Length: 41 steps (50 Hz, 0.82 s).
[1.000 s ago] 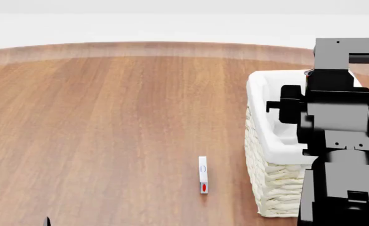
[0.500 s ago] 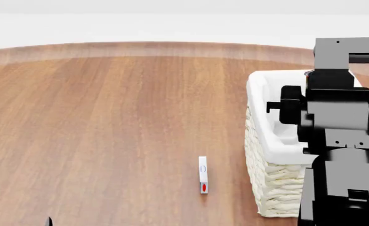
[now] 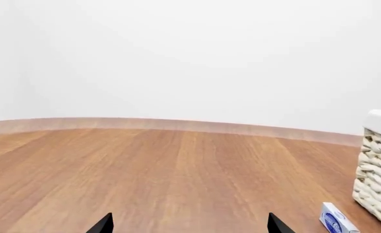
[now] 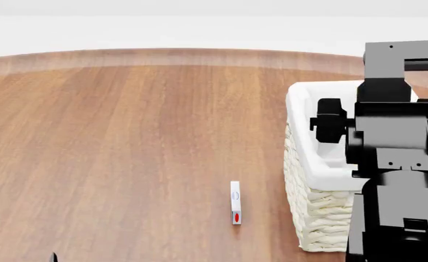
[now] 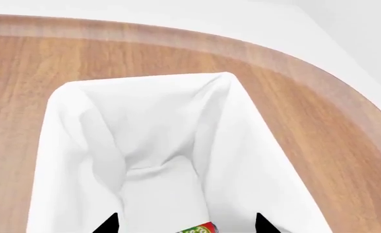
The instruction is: Pick up the tomato sauce, and put it in the basket.
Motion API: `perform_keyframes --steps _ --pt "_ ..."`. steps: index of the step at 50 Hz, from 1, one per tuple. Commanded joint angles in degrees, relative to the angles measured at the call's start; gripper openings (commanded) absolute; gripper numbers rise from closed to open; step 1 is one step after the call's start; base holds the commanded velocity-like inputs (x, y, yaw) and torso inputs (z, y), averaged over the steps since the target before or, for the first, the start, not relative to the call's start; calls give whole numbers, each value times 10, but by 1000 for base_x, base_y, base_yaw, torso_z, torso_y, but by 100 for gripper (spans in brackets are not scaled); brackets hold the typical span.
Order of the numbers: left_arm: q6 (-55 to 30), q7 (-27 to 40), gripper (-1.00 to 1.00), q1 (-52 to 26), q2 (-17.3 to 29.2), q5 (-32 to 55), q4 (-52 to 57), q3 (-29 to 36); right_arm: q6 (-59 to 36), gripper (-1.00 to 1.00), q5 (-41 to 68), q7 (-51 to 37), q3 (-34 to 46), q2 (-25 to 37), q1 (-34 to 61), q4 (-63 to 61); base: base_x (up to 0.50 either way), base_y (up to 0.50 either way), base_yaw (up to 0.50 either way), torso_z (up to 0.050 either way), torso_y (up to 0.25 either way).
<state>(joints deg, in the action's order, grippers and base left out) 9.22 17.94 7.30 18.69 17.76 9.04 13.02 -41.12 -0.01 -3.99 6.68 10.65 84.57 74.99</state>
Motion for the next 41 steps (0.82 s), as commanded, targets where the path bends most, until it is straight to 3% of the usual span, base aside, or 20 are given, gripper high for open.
perform_keyframes --steps 1,3,4,6,24,33,35,36,38,41 --pt "4 1 100 4 3 3 3 0 0 100 -1 1 0 0 0 0 0 0 0 0 0" --pt "4 1 100 4 3 2 3 1 0 100 -1 1 0 0 0 0 0 0 0 0 0" --pt "3 1 100 4 3 3 4 1 75 100 -1 -45 -10 -19 70 0 0 0 0 0 0" --pt "2 2 100 4 3 3 6 2 92 100 -1 -41 -7 -23 73 0 0 0 0 0 0" --pt "1 6 100 7 6 1 14 6 166 100 0 -7 6 -50 111 0 0 0 0 0 0" --pt "5 6 100 8 6 3 8 6 309 100 -2 -1 28 -97 92 0 0 0 0 0 0" --pt "4 7 100 9 7 2 11 7 342 100 31 -11 79 -106 78 -2 0 0 0 0 0" --pt "4 8 100 10 8 2 13 7 329 100 64 -19 122 -106 56 -46 0 0 0 0 0" --pt "5 8 100 11 8 2 13 7 205 100 65 -29 143 -85 -60 -217 0 0 0 0 0" --pt "7 8 100 12 9 3 11 6 109 100 73 -32 178 -63 -186 -475 0 0 0 0 0"
